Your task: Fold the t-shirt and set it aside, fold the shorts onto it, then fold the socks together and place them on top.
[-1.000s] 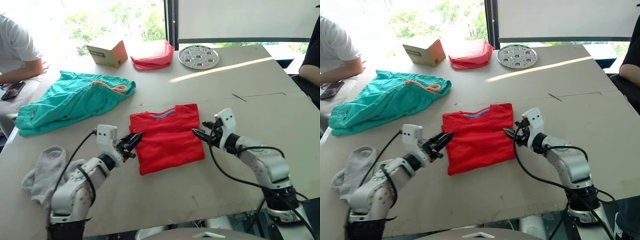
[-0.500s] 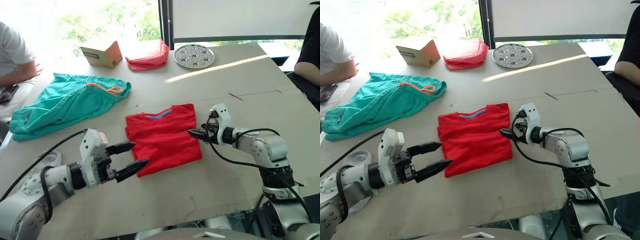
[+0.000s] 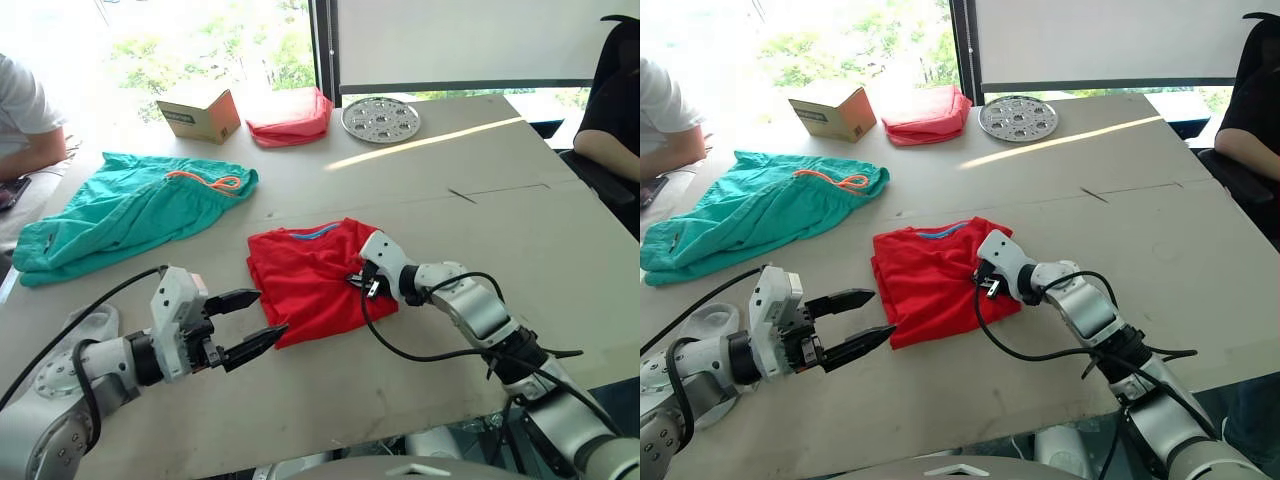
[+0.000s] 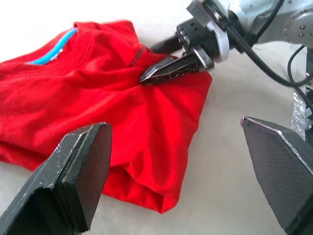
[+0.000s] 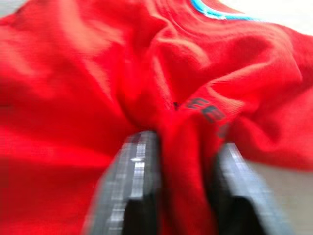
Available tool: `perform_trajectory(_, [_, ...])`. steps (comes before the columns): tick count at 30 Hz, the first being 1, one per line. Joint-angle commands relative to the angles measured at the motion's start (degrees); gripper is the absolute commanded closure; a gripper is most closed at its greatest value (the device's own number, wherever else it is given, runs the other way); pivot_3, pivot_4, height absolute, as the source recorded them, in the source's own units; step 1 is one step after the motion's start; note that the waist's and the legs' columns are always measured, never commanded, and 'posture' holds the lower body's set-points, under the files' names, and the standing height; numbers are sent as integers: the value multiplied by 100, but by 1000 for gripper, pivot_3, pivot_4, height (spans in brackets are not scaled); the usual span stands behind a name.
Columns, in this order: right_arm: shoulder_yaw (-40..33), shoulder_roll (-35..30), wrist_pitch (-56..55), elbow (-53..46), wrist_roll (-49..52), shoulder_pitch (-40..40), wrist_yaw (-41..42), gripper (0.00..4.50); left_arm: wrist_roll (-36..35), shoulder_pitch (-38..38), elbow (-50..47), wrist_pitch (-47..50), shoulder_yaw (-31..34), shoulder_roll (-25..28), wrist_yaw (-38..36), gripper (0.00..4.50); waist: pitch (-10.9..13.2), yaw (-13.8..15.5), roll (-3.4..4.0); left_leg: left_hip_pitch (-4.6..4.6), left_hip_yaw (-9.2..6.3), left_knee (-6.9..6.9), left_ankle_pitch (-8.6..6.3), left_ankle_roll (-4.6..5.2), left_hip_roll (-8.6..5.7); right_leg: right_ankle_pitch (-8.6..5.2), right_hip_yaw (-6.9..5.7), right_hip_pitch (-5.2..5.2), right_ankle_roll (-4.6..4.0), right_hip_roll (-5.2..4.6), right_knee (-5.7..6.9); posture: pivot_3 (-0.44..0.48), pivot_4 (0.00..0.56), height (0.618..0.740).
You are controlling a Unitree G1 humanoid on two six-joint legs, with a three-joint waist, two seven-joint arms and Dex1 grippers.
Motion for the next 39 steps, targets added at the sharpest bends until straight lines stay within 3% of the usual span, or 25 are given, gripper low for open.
perform_trajectory(1, [-636, -780, 560, -195, -278, 471, -213, 4433, 64, -261, -123, -118, -299, -24, -18, 0, 4, 115, 6, -4, -2, 1, 0, 1, -2, 0, -3, 0, 0, 1, -1, 0, 150, 740])
perform_trajectory(5, [-1579, -1797, 1197, -1281, -147, 864, -126, 4433, 84, -721, -195, -82, -820, -107, 28, 0, 17, 400, 26, -59, -24, 26, -3, 11, -21, 0, -42, -20, 1, -15, -15, 0, 150, 740])
perform_trajectory(11, [-2499, -2807, 1722, -1568, -67, 1050, 4, 4433, 93, -1133, -205, -34, -1319, -248, 91, 0, 42, 326, 28, -103, -26, 50, 0, 16, -12, 2, -52, -45, 0, -36, -16, 0, 150, 740])
perform_trajectory(15, [-2232, -3771, 273, 11, -647, 844, 585, 4433, 224, -1700, -92, -62, -1885, -419, 32, 0, 63, 248, 39, -101, -14, 37, 4, 23, 0, 1, -51, -48, 1, -31, -23, 0, 150, 740])
perform_trajectory(22, [-1331, -4196, -2351, 2709, -1786, -413, 1244, 4433, 312, -2174, 104, -122, -2219, -541, -68, 0, 83, 127, 36, -92, 1, 40, 5, 22, 7, 2, -41, -44, 1, -25, -25, 0, 150, 740])
perform_trajectory(27, [-1114, -4068, -3158, 4067, -2105, -1383, 1740, 4433, 393, -2353, 177, -166, -2346, -670, -72, 0, 95, 166, 36, -96, 14, 39, 5, 23, 8, 2, -33, -45, 0, -26, -27, 0, 150, 740])
perform_trajectory(31, [-1242, -3999, -3032, 4360, -1947, -1604, 2293, 4433, 463, -2451, 174, -173, -2401, -770, -30, 0, 96, 191, 34, -98, 12, 39, 5, 22, 9, 2, -33, -46, -1, -27, -29, 0, 150, 740])
perform_trajectory(32, [-1311, -4001, -2906, 4312, -1869, -1584, 2397, 3801, 455, -2477, 173, -164, -2397, -803, 1, 0, 96, 193, 34, -99, 11, 39, 5, 22, 9, 2, -33, -46, -1, -27, -29, 0, 150, 740])
perform_trajectory(34, [-1464, -4024, -2672, 4085, -1688, -1421, 2559, 3217, 454, -2498, 174, -154, -2400, -843, 30, 0, 96, 193, 35, -100, 11, 40, 5, 23, 9, 3, -31, -46, -1, -28, -29, 0, 150, 740])
perform_trajectory(39, [-2129, -4239, -2188, 3074, -1363, -706, 2364, 965, 481, -2475, 190, -173, -2399, -855, -3, 0, 95, 193, 36, -100, 10, 41, 5, 22, 9, 3, -30, -46, 0, -28, -28, 0, 150, 740])
